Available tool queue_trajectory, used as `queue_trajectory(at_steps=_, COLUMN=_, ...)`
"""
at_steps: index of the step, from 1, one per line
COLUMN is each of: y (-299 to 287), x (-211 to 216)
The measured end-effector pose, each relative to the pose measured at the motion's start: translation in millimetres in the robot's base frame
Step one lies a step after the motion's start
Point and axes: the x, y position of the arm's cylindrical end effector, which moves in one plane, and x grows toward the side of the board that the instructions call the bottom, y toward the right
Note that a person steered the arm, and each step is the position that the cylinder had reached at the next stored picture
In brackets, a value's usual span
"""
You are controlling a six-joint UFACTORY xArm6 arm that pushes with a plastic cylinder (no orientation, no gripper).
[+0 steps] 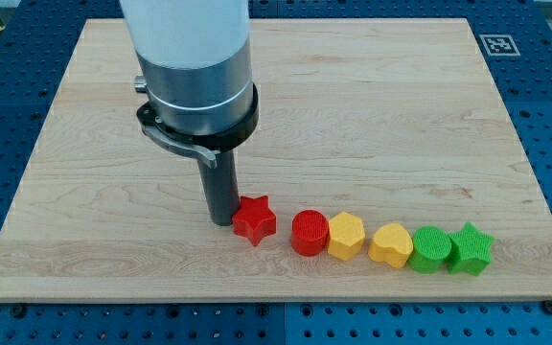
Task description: Move the red circle slightly down
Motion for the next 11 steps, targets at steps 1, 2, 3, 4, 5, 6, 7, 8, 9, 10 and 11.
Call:
queue_trajectory(at_steps=1, y=19, x=4)
queue_trajectory(at_steps=2, y=37, x=11)
queue_trajectory(at_steps=3, y=39, x=15)
queue_trajectory(at_steps=4, y=4, x=3)
queue_trajectory(at_steps=5, y=-16, x=-24)
queue_trajectory(at_steps=6, y=-16, x=-67)
queue_trajectory(at_steps=7, y=-12, x=-102)
queue_trajectory(at_steps=8, y=35, x=-99)
queue_trajectory(at_steps=9, y=77, x=-65)
queue_trajectory(at_steps=10, y=102, x=-26)
queue_trajectory(at_steps=11, y=115, x=-7)
